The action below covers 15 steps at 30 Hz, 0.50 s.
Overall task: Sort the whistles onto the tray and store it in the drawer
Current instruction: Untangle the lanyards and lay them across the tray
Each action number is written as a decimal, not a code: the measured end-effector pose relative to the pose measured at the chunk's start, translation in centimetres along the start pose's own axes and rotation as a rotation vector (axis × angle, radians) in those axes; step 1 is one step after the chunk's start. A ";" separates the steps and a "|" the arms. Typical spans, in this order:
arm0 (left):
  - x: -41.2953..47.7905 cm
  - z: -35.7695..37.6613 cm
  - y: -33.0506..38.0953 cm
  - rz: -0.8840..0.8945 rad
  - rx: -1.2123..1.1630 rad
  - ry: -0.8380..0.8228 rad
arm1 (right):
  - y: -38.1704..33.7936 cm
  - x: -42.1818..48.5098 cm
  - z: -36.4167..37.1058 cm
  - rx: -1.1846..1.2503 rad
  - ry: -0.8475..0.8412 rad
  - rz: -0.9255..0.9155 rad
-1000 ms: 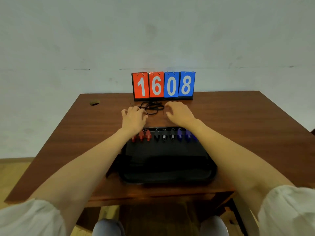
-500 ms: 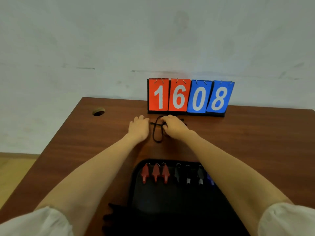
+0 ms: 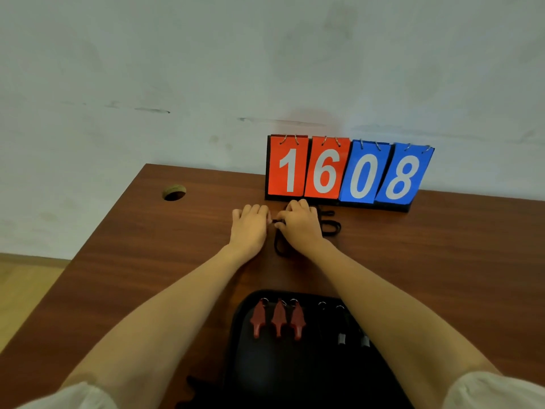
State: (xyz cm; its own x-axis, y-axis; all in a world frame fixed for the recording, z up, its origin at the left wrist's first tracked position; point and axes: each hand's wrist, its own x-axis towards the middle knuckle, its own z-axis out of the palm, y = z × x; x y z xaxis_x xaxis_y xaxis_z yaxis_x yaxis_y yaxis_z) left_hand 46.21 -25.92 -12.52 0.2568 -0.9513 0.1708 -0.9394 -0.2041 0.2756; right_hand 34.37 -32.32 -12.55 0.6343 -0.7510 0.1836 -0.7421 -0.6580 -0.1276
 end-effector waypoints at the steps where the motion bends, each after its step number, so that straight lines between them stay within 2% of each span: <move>1: -0.4 -0.4 0.2 0.007 -0.020 0.028 | -0.1 -0.2 -0.4 0.022 0.021 0.005; 3: -1.0 -1.2 0.6 -0.015 -0.039 0.104 | -0.4 -0.4 -1.9 0.121 0.037 0.040; 5: -1.7 -2.3 1.2 -0.118 -0.061 0.176 | -0.6 -0.7 -4.0 0.243 0.025 0.081; 8: -2.4 -4.7 3.0 -0.248 -0.283 0.120 | -0.6 -1.5 -7.9 0.406 0.070 0.114; 11: -2.6 -7.2 5.5 -0.159 -0.542 -0.018 | -0.7 -2.4 -11.6 0.461 0.121 0.112; 15: -3.0 -11.0 10.1 -0.058 -0.775 -0.002 | -0.7 -3.8 -16.9 0.507 0.188 0.085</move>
State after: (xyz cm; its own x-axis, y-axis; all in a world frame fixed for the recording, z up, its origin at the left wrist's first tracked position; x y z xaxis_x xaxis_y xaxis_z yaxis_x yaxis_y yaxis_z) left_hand 38.51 -22.62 0.15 0.2995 -0.9446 0.1343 -0.4974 -0.0344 0.8668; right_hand 28.82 -28.04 3.35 0.4924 -0.8103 0.3177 -0.5623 -0.5748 -0.5946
